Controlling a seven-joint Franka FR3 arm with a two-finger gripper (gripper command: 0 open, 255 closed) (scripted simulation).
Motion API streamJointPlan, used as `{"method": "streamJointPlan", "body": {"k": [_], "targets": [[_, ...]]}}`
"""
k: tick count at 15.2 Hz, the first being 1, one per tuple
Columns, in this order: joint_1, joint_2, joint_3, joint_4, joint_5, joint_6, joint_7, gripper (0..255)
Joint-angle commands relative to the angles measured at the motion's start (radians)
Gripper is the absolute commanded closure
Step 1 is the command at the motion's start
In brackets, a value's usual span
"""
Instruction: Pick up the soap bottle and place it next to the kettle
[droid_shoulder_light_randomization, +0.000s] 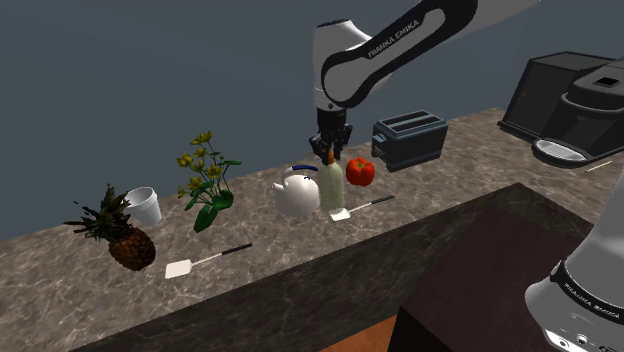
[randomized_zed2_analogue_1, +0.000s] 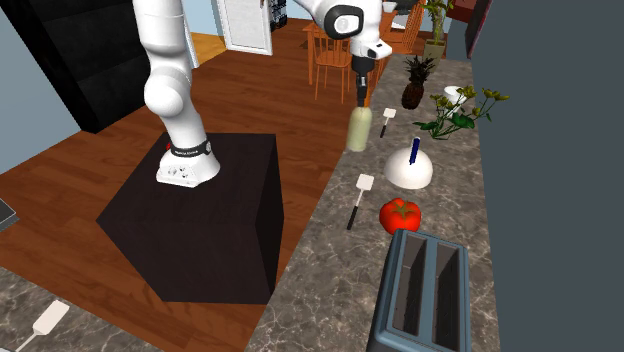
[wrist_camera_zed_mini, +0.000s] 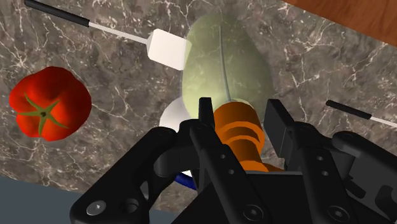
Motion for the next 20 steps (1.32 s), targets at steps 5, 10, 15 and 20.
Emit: {"method": "streamJointPlan", "body": {"k": [5, 10, 15, 20], "targets": [[-0.001, 0.04, -0.001, -0.034, 0.0, 0.076, -0.001, 255], [-0.001, 0.079, -0.001, -0.055, -0.001, 0.134, 0.0, 255], [-0.001, 0.121, -0.001, -0.07, -0.002, 0.192, 0.001, 255], [-0.001, 0.167, -0.001, -0.08, -0.003, 0.248, 0.002, 255]]}}
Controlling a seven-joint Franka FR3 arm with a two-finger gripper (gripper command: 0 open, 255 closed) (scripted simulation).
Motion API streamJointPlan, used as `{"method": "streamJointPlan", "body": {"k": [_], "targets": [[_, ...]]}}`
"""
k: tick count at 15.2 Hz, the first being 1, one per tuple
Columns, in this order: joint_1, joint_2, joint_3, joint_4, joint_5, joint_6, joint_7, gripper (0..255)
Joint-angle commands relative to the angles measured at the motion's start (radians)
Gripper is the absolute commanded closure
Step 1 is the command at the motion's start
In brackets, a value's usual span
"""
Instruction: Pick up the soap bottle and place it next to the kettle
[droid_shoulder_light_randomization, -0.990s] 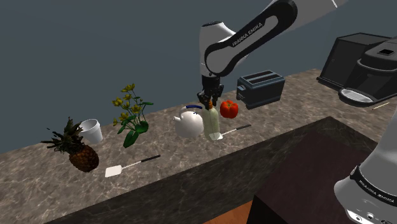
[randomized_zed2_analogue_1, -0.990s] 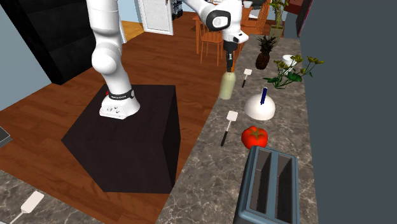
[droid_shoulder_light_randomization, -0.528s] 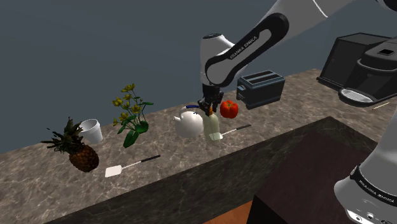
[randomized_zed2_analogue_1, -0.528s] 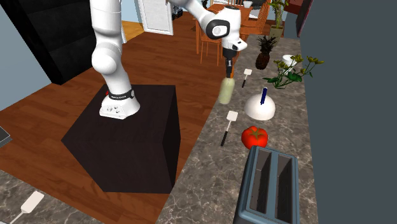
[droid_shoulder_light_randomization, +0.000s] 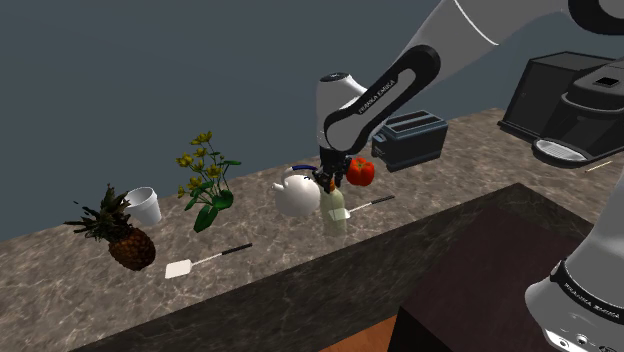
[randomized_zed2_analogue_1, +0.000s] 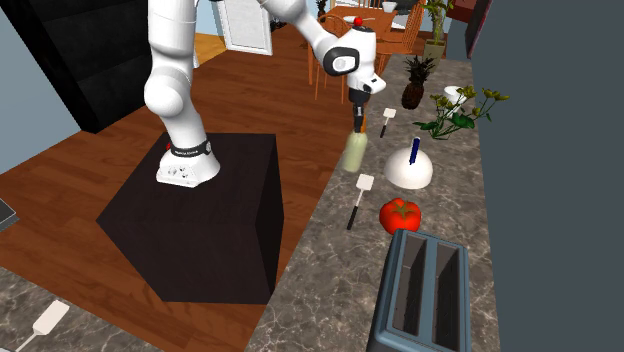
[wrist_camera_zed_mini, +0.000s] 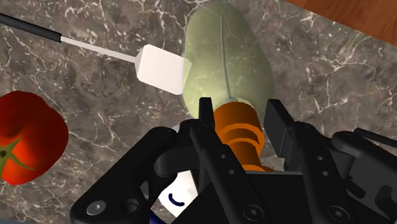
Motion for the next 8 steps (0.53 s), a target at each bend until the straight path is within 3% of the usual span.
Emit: {"method": "streamJointPlan", "body": {"k": [1, 8], "targets": [[-0.001, 0.016, 0.0, -0.005, 0.0, 0.022, 0.0, 255], [-0.001, 0.021, 0.0, -0.005, 0.0, 0.027, 0.0, 255]]}}
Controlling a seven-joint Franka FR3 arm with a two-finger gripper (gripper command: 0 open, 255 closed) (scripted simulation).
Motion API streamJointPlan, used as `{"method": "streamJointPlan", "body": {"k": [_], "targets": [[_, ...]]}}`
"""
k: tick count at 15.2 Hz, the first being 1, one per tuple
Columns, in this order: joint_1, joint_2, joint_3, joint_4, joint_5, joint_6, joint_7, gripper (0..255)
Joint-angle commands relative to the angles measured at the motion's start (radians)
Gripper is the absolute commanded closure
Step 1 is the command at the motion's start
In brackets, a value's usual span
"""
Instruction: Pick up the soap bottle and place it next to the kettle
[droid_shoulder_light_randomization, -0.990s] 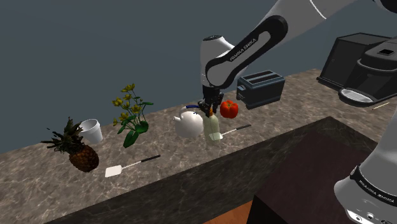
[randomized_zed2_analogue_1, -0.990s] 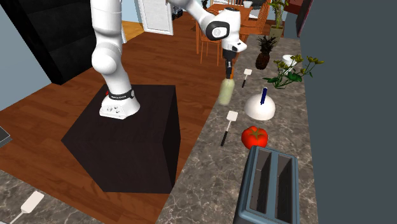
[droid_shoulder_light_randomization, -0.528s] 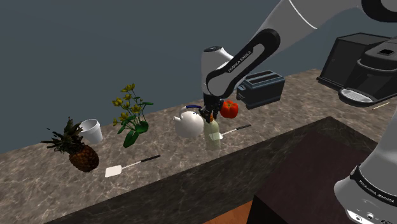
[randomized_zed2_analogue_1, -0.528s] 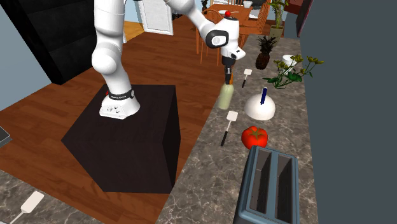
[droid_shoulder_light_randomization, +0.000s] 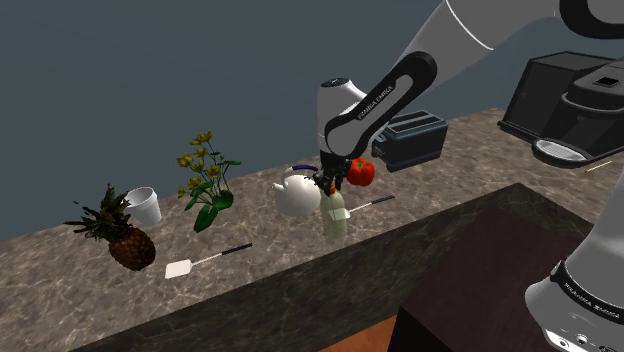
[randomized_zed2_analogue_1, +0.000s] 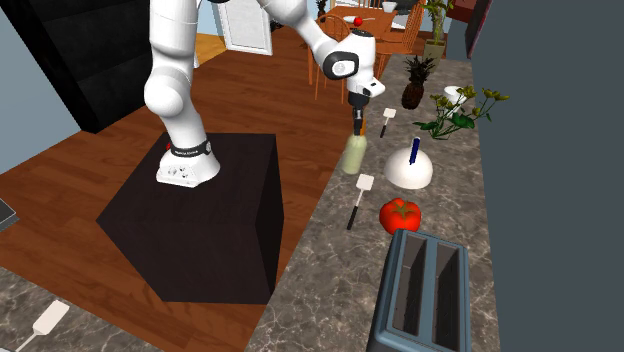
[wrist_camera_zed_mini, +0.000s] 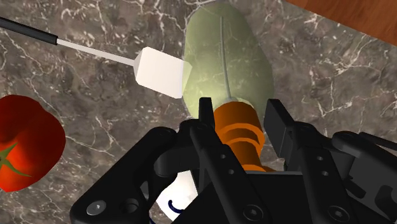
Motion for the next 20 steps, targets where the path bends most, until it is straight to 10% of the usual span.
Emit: {"method": "streamJointPlan", "body": {"k": [1, 2, 3, 20], "targets": [[0.0, 0.0, 0.0, 0.0, 0.0, 0.0, 0.0, 255], [0.0, 0.0, 0.0, 0.0, 0.0, 0.0, 0.0, 255], [0.0, 0.0, 0.0, 0.0, 0.0, 0.0, 0.0, 0], [0.001, -0.094, 0.001, 0.009, 0.001, -0.102, -0.001, 0]]}}
